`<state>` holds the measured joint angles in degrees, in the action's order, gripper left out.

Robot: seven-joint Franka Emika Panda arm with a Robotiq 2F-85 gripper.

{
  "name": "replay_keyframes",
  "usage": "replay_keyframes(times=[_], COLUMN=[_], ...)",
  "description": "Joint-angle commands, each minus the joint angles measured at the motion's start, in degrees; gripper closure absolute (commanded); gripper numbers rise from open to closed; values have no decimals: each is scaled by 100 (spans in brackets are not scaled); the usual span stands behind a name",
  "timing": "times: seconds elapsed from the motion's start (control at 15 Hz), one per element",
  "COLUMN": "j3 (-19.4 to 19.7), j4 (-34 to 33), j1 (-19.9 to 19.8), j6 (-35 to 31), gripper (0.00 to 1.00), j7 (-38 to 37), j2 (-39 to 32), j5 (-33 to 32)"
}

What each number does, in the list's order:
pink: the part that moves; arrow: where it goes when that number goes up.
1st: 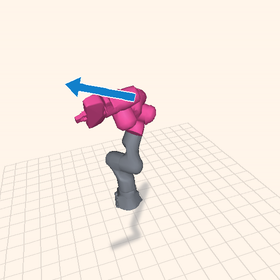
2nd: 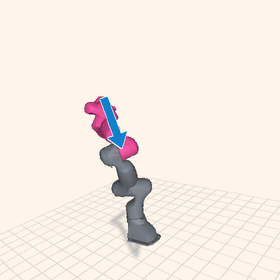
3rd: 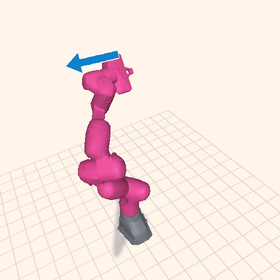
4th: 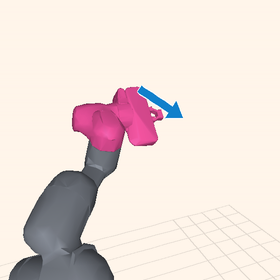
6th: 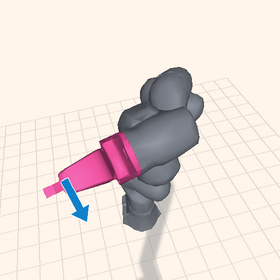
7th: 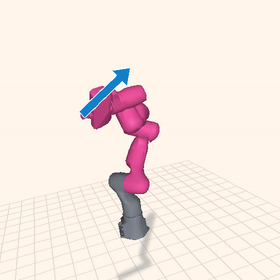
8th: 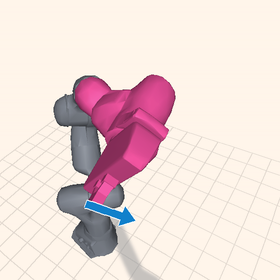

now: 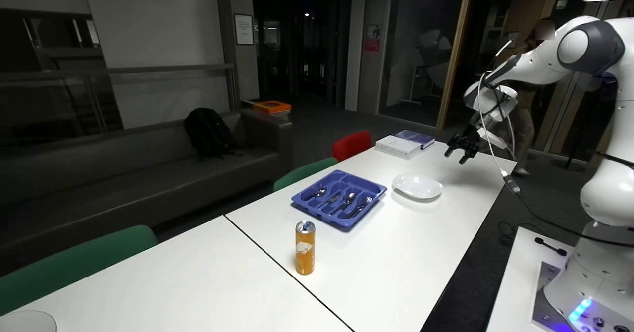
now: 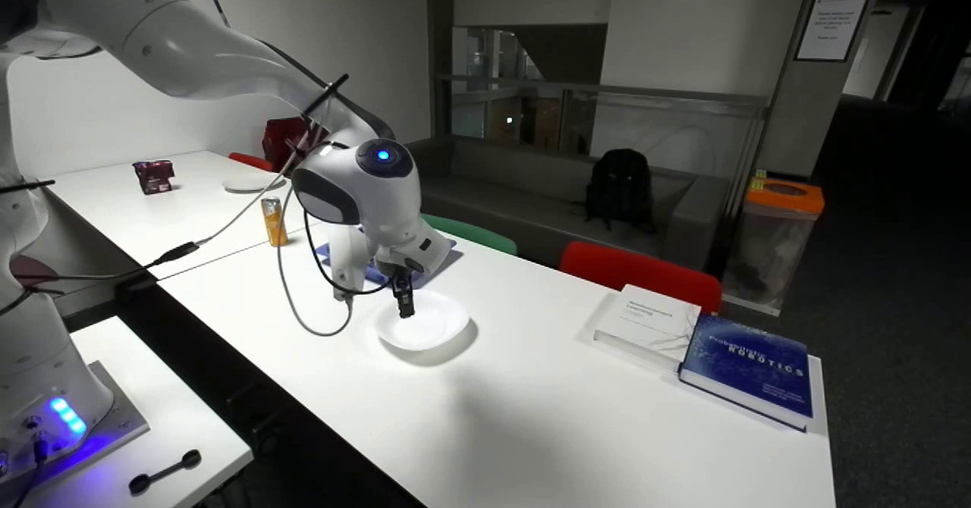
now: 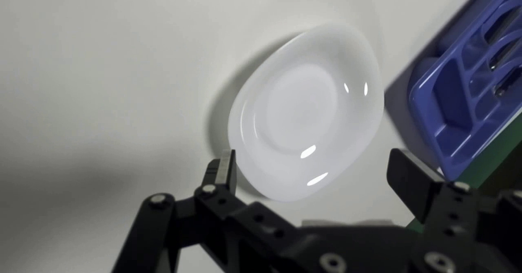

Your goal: Move the white plate to the right, remove one silver spoon from the blue tray and place it behind the white plate

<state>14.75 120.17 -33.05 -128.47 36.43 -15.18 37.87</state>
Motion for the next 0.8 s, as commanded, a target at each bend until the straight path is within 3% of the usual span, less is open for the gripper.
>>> replay_keyframes(times=[0.0,0.73], j3=[100,-4], j4=[43,-60], j1=[77,160], j6=[42,126], gripper=[0,0], j7=[-12,28], j2=[63,-101], j5=[-13,-44])
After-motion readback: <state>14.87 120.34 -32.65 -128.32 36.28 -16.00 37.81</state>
